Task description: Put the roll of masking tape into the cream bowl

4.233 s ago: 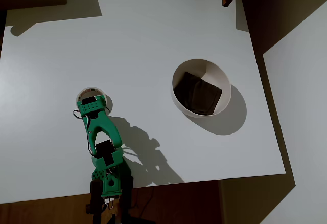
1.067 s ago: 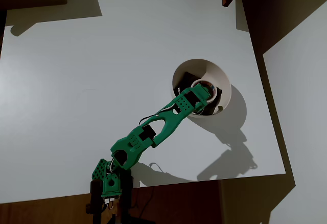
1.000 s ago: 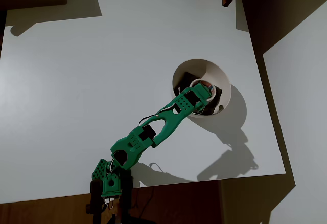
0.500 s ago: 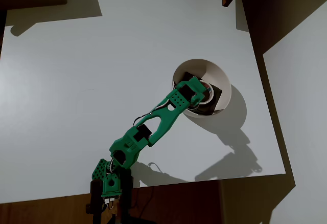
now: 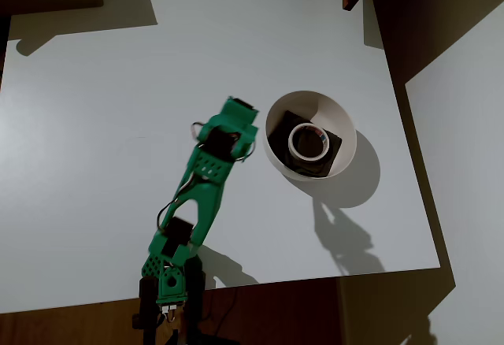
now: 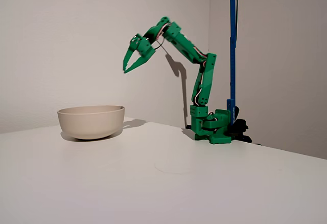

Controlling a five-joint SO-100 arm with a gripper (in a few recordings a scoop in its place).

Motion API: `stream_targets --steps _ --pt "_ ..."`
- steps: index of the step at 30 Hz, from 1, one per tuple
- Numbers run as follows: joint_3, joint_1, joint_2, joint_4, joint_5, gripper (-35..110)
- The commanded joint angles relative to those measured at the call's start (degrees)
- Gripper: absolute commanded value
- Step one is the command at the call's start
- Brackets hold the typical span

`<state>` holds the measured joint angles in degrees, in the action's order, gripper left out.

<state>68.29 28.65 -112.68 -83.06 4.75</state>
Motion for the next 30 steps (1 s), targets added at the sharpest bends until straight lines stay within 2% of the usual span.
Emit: stream_targets --steps 1,11,30 --pt "3.16 -7.29 -13.54 -3.96 -0.53 -8" --pt "30.06 -21.62 -35.07 -0.09 -3.25 -8" --pt "76.38 -29.97 -59.68 12.39 -4.83 -8"
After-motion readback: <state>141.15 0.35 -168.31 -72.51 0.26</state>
